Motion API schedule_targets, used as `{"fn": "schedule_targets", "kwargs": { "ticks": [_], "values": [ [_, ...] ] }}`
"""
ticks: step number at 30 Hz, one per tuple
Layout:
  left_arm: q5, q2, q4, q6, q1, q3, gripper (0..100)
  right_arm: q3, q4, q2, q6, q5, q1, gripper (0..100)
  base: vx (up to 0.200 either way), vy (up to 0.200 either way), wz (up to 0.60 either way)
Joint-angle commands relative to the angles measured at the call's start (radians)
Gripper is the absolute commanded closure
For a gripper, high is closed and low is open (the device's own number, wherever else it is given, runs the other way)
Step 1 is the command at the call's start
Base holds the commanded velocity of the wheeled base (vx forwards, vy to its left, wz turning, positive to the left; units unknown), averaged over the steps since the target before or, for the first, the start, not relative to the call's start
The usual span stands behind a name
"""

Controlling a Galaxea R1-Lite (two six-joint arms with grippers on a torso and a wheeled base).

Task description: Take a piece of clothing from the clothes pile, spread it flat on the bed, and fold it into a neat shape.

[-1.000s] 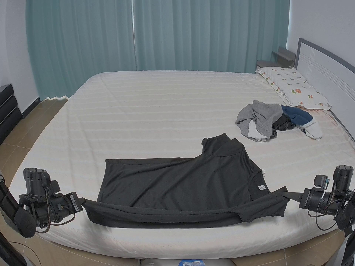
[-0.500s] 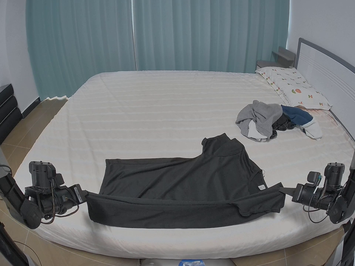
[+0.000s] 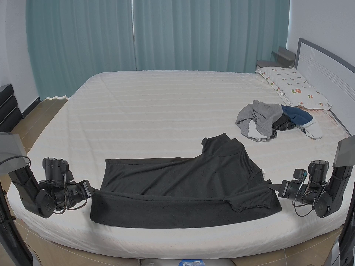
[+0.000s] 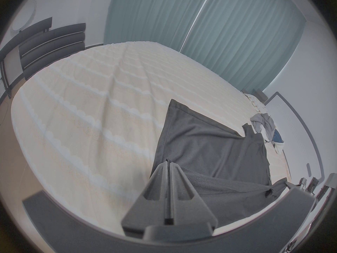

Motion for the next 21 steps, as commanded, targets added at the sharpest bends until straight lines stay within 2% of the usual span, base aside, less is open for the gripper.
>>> {"fn": "schedule_targets", "kwargs": {
  "ticks": [1,14,18,19,21],
  "values": [
    [0.022,0.088,0.000,0.000,0.002,-0.047,100,-0.052,0.005,0.062,0.000,-0.017,0.013,100,0.000,0.000,0.00],
    [0.039,0.184,0.000,0.000,-0.003,-0.119,100,-0.109,0.010,0.126,0.002,-0.024,0.014,100,0.000,0.000,0.00],
    [0.039,0.210,0.000,0.000,-0.005,-0.136,100,-0.127,0.008,0.151,0.003,-0.046,0.021,100,0.000,0.000,0.00],
    [0.039,0.217,0.000,0.000,-0.005,-0.139,0,-0.129,0.008,0.156,0.003,-0.047,0.022,0,0.000,0.000,0.00],
    [0.039,0.224,0.000,0.000,-0.005,-0.139,0,-0.129,0.005,0.162,0.005,-0.047,0.024,0,0.000,0.000,0.00]
  ]
}}
